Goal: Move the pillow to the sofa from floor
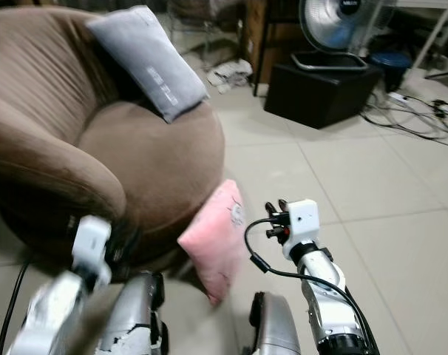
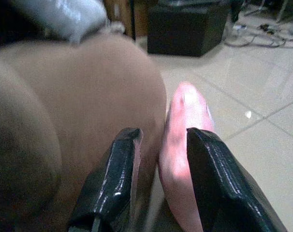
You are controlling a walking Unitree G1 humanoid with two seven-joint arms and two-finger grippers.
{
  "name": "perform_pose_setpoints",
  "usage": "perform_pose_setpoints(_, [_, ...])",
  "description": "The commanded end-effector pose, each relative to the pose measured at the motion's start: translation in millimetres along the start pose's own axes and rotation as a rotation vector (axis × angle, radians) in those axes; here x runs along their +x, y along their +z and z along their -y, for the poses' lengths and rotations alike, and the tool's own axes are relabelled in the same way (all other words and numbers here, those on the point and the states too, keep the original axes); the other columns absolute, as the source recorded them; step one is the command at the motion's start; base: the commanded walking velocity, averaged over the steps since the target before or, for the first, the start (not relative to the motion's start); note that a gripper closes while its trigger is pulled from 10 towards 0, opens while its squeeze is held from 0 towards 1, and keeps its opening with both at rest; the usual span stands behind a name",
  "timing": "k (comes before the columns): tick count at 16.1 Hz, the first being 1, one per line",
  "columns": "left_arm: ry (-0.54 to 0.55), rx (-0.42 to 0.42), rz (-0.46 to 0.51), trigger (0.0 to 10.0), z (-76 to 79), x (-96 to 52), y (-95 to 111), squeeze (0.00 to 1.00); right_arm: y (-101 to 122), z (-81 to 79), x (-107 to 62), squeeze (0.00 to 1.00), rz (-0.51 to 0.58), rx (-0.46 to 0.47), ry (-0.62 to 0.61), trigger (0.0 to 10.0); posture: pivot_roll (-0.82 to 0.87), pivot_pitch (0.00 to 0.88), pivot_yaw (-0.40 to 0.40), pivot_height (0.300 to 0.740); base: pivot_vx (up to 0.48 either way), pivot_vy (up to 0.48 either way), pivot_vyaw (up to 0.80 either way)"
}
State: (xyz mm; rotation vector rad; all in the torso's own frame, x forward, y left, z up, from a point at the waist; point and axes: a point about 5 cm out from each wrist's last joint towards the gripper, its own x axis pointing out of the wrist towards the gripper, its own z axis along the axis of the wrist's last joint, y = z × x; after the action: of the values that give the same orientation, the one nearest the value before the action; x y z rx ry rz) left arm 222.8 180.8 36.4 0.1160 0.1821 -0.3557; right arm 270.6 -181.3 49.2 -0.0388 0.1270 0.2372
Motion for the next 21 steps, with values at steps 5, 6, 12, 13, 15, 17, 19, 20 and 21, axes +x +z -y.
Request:
perform_pose_setpoints(5, [0.062,0.009,-0.031,10.0,8.0,-16.2,-31,0.00,-1,-7.9,9.7,0.00,0.039,0.032,0.018,10.0,0.13,0.083,-0.055,0.601,0.000,0.000,0.00])
perform_pose_setpoints(6, [0.064,0.011,-0.035,10.0,14.6,-16.8,-37,0.00,0,-8.0,11.3,0.00,0.051,0.038,0.016,10.0,0.12,0.081,-0.062,0.601,0.000,0.000,0.00])
perform_pose_setpoints(12, [0.116,0.018,-0.087,10.0,31.1,-27.0,-69,0.00,6,-18.2,13.4,0.00,0.092,0.043,0.034,10.0,0.09,0.101,-0.136,0.601,0.000,0.000,0.00])
perform_pose_setpoints(13, [0.119,0.017,-0.095,10.0,33.8,-29.7,-72,0.00,6,-20.2,12.4,0.00,0.094,0.045,0.037,10.0,0.09,0.094,-0.148,0.601,0.000,0.000,0.00])
perform_pose_setpoints(15, [0.161,0.041,-0.053,10.0,-20.9,-51.5,-64,0.00,10,-26.6,7.6,0.00,0.118,0.062,0.043,10.0,0.10,0.085,-0.181,0.601,0.000,0.000,0.00])
perform_pose_setpoints(17, [0.204,0.049,-0.078,10.0,-31.9,-62.3,-71,0.00,1,-34.4,5.7,0.00,0.092,0.095,0.036,10.0,0.14,0.103,-0.198,0.601,0.000,0.000,0.00])
perform_pose_setpoints(19, [0.190,0.065,0.017,10.0,-37.3,-15.1,-35,0.00,-1,-42.1,3.7,0.00,0.090,0.107,0.059,10.0,0.16,0.122,-0.228,0.601,0.000,0.000,0.00])
perform_pose_setpoints(20, [0.193,0.081,0.076,10.0,-33.3,23.9,1,0.00,-2,-43.1,1.9,0.00,0.083,0.112,0.064,10.0,0.16,0.121,-0.233,0.601,0.000,0.000,0.00])
perform_pose_setpoints(21, [0.194,0.074,0.121,10.0,-25.3,39.3,20,0.00,-3,-42.1,-1.4,0.00,0.079,0.102,0.064,10.0,0.15,0.096,-0.202,0.601,0.000,0.000,0.00])
